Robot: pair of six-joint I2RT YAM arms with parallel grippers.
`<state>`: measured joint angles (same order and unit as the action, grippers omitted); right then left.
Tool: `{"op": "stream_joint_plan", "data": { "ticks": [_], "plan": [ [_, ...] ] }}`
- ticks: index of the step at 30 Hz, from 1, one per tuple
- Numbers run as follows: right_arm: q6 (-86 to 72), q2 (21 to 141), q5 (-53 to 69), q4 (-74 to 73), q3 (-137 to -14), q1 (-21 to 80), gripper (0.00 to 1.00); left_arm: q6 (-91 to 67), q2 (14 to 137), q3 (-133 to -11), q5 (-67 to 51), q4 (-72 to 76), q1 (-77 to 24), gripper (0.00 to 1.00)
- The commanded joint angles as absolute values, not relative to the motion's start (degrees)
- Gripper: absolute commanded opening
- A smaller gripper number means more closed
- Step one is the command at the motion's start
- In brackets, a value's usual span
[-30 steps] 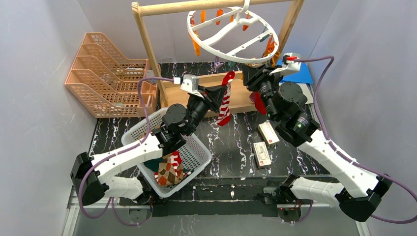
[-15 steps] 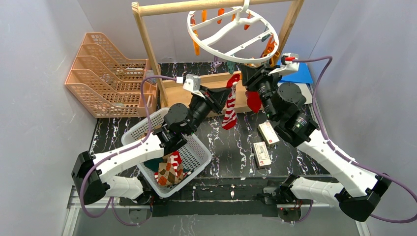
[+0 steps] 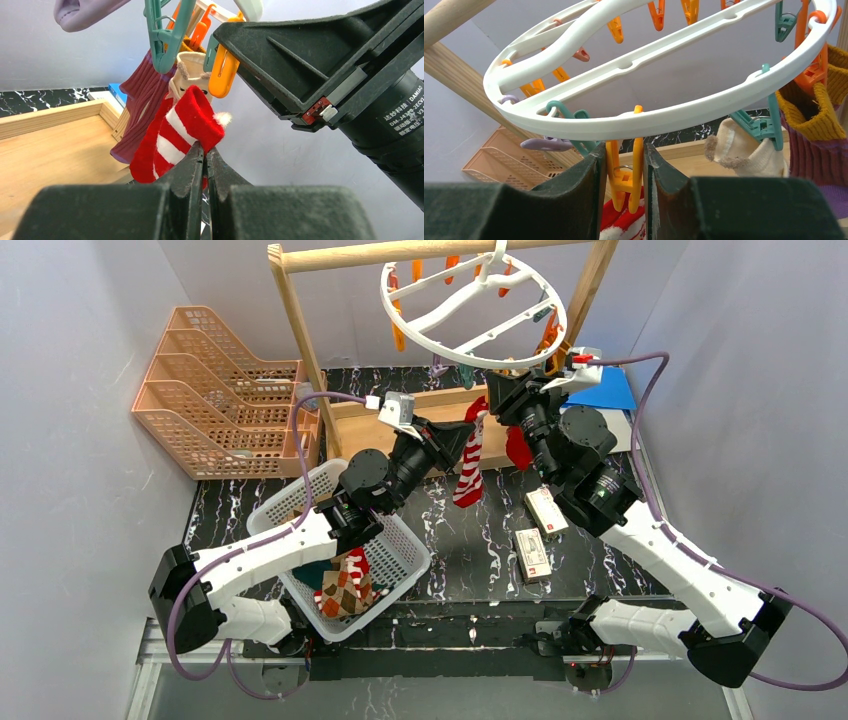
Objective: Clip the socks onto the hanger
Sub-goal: Clamp the sock onto the hanger.
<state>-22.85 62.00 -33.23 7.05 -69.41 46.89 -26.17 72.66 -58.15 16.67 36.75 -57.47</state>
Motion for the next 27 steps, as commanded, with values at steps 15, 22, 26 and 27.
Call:
{"op": "stream_joint_plan", "data": {
  "ticks": [15,22,26,27],
  "plan": [
    [-21.5,61.95,-35.03,9.94,-69.09,46.56,0.01,-26.36,69.55,-60.2,17.74,37.88,-57.22,0.0],
    [-21.62,62.28,-34.9,10.02,-69.08,46.54,0.01,-26.5,69.3,-60.33,17.07,37.88,-57.22,0.0],
    [-21.68,62.35,-34.89,9.93,-69.09,46.52,0.01,-26.63,69.09,-60.33,16.81,37.88,-57.22,0.0],
    [-21.64,62.47,-34.88,9.93,-69.08,46.56,0.01,-26.7,69.08,-60.34,16.8,37.88,-57.22,0.0]
  ]
}}
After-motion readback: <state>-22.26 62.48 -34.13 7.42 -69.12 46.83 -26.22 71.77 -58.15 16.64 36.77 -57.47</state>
